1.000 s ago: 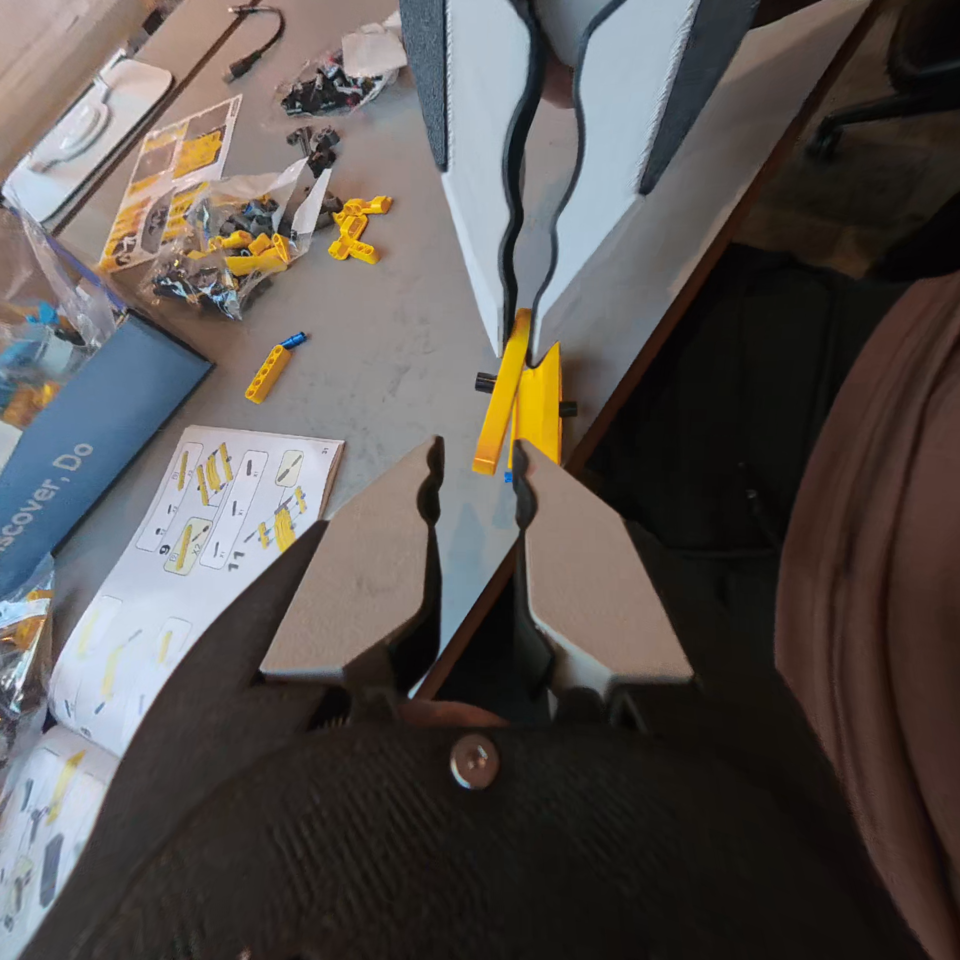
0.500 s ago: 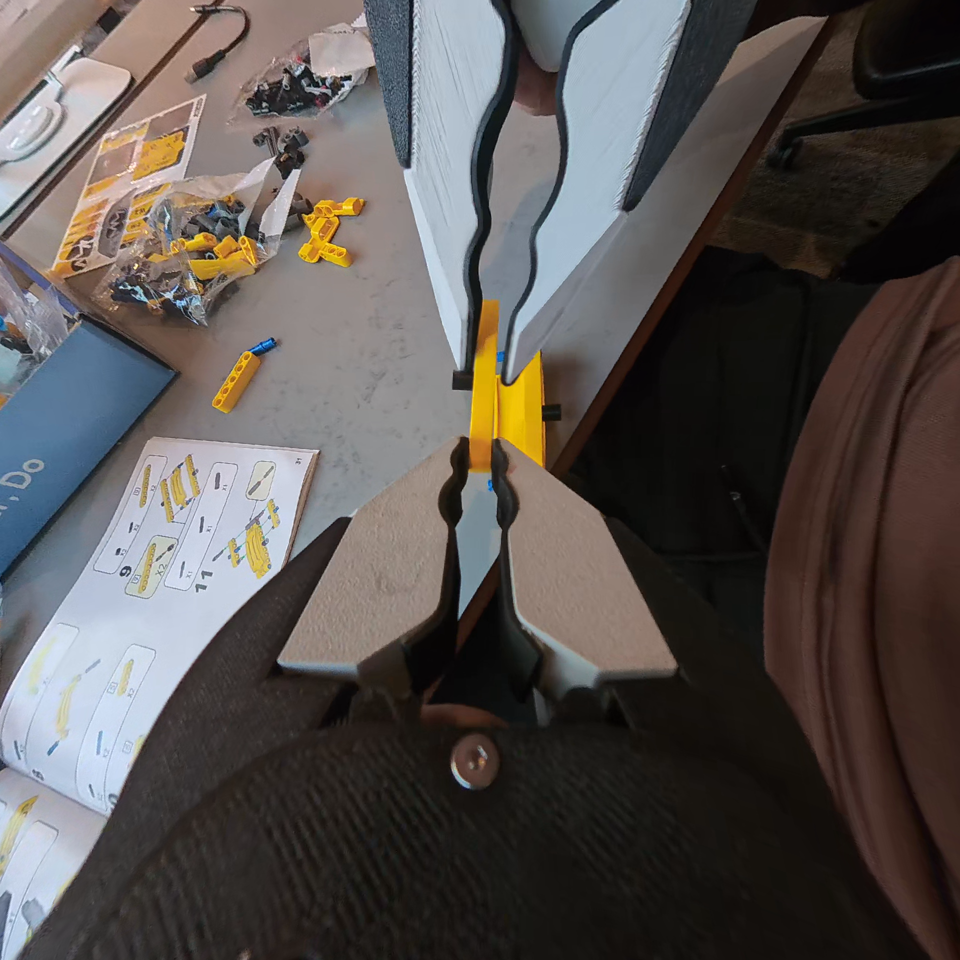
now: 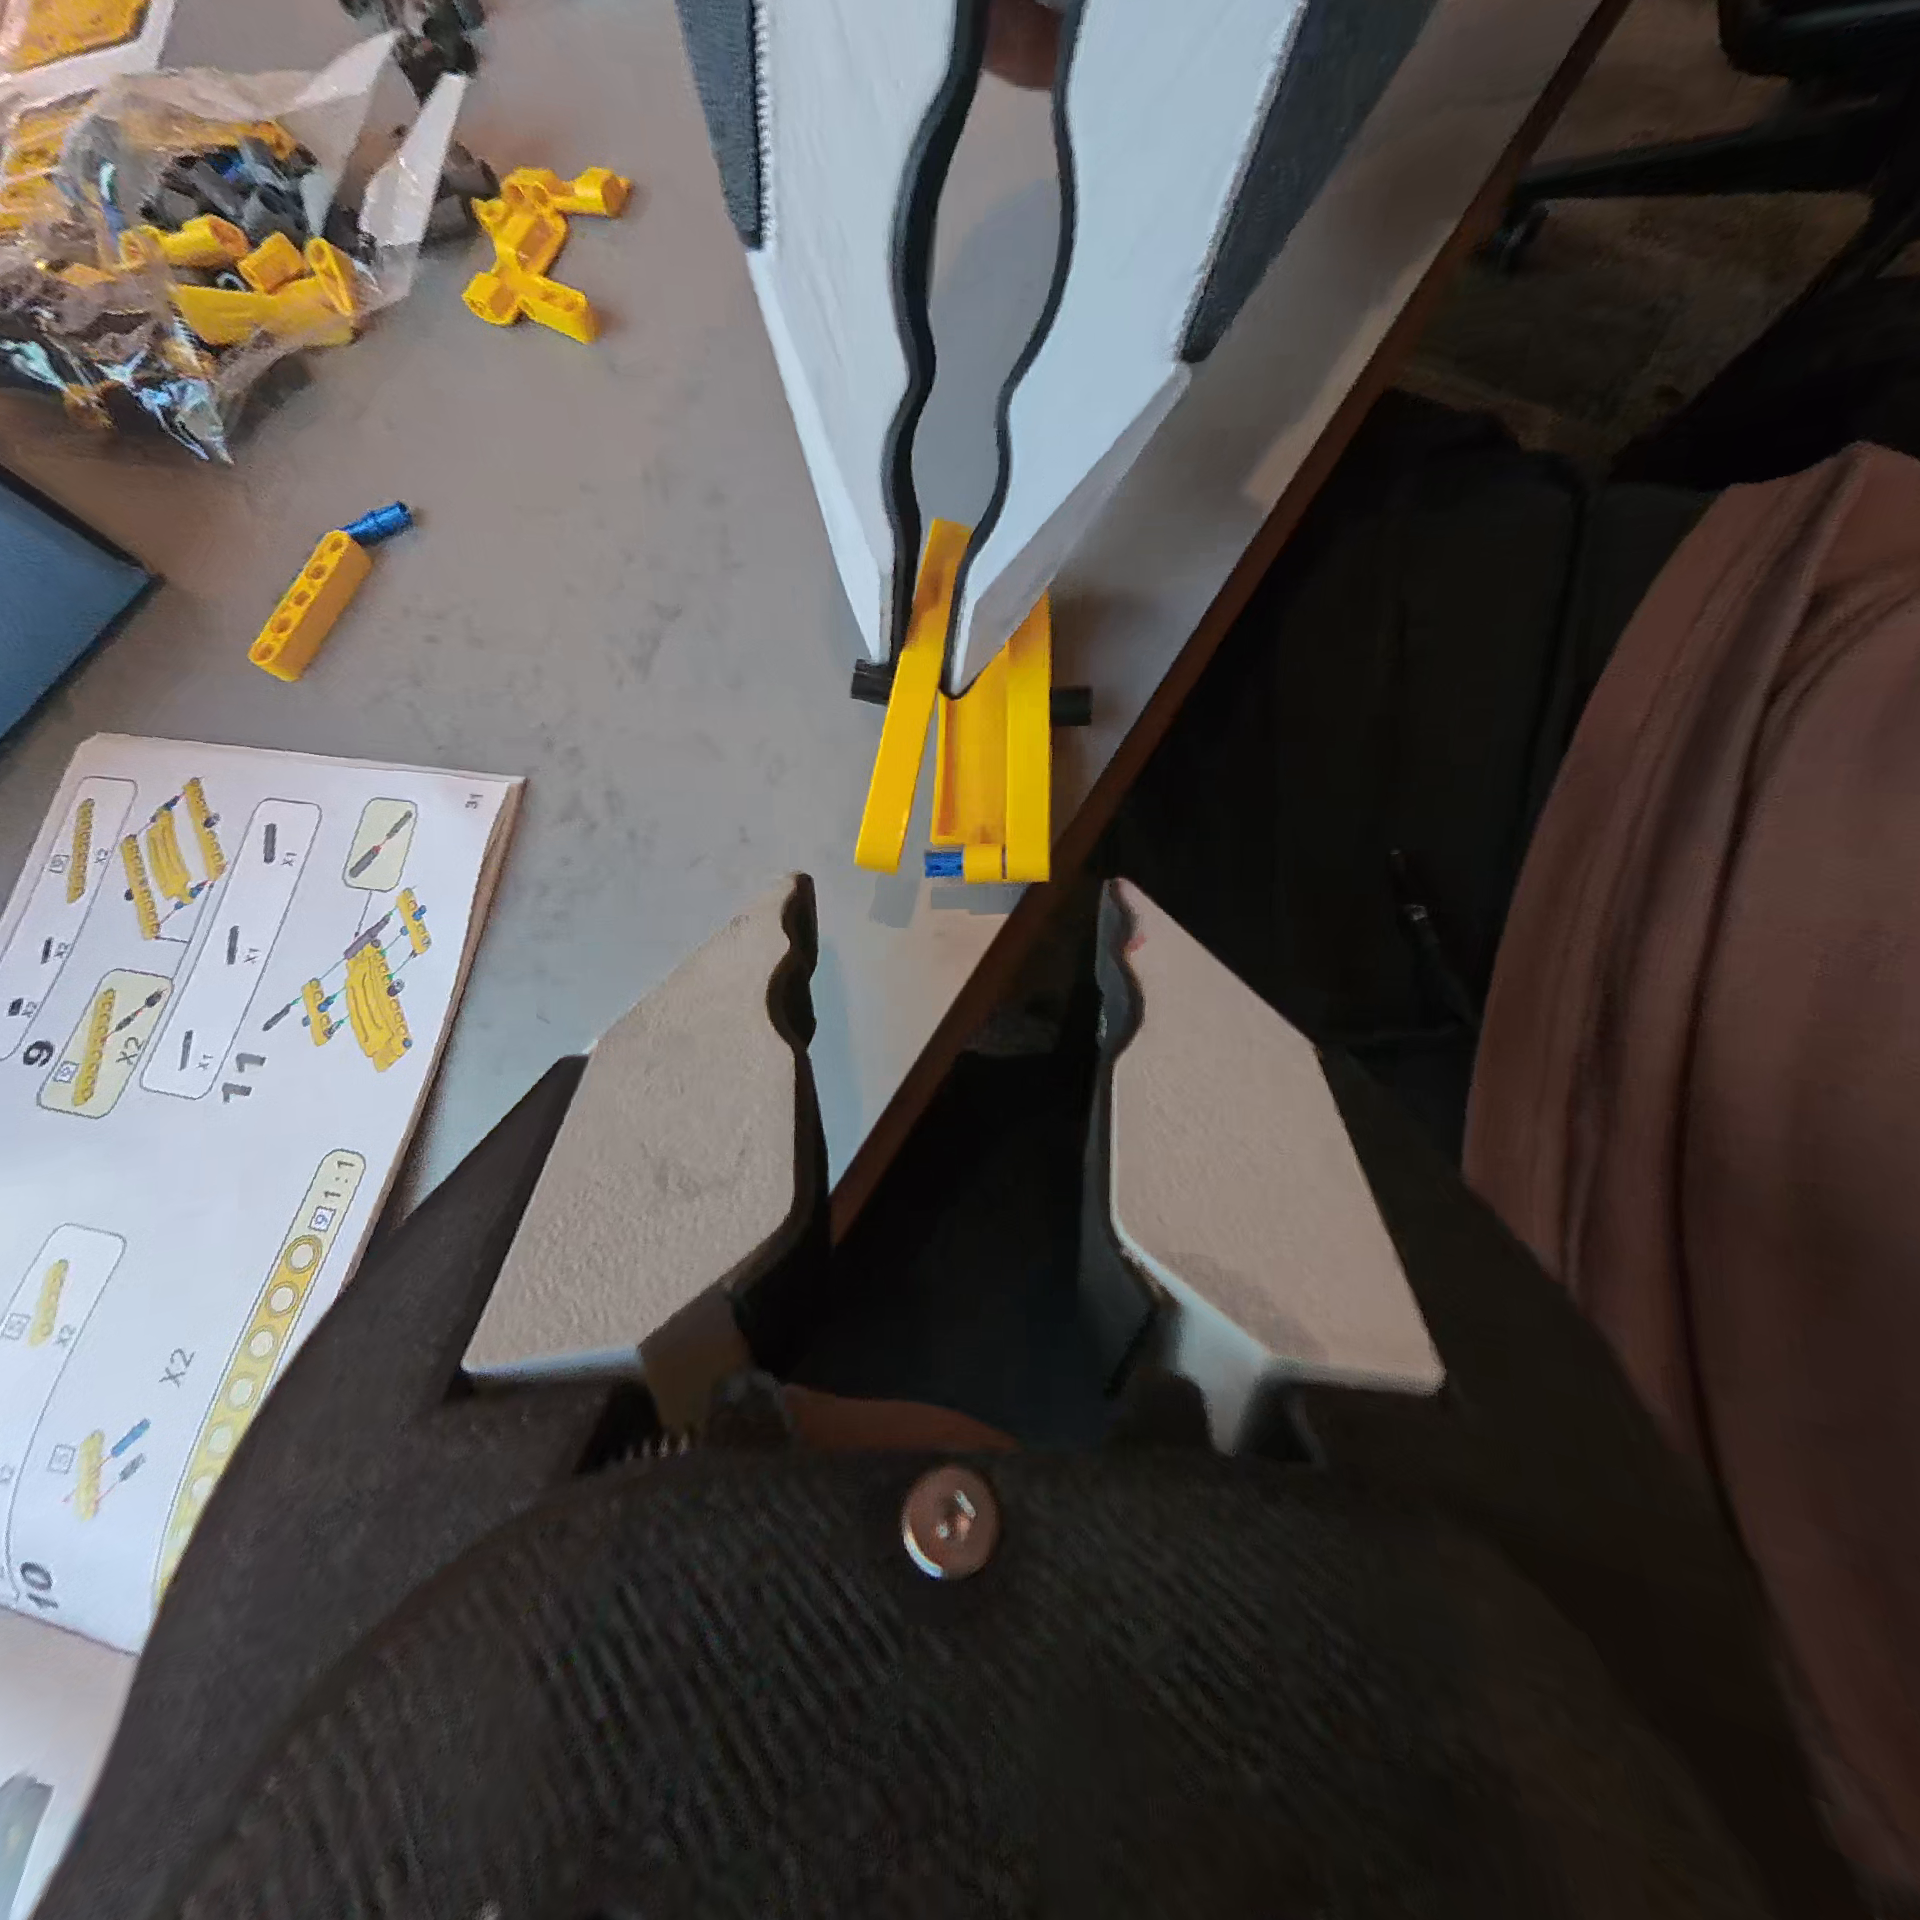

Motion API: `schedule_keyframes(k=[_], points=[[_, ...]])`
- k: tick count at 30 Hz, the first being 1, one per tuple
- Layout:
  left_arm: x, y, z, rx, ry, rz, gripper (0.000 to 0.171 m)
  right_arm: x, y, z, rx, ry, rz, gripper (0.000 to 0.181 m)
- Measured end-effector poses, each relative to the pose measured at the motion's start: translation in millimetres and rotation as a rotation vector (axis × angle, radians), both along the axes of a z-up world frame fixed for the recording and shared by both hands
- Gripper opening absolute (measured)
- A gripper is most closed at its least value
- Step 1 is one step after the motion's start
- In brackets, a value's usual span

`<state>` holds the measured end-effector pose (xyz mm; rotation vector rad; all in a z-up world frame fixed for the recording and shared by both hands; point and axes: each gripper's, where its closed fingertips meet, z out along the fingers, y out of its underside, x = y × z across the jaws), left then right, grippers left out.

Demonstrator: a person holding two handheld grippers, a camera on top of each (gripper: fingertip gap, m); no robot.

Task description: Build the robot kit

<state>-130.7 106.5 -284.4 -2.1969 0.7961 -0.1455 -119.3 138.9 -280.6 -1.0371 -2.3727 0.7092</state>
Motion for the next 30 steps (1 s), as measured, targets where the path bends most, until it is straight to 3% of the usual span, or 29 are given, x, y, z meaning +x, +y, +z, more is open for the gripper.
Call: schedule_keyframes(k=[3, 7, 12, 30], points=[[0.1, 2.8, -5.7, 0.021, 0.074, -0.006, 0.054, 0.0, -0.4, -6.2, 0.001, -0.023, 0.004, 0.008], [0.2, 7.2, -5.0, 0.044, 0.084, -0.002, 0.039, 0.1, -1.5, -7.4, -0.006, -0.025, 0.014, 0.008], [4.0, 8.2, -3.1, 0.031, 0.04, 0.009, 0.048, 0.8, 1.7, -4.5, -0.019, -0.006, 0.004, 0.008], [3.9, 10.9, -5.5, 0.05, 0.046, 0.017, 0.041, 1.8, 0.6, -3.4, -0.049, 0.008, 0.007, 0.008]])
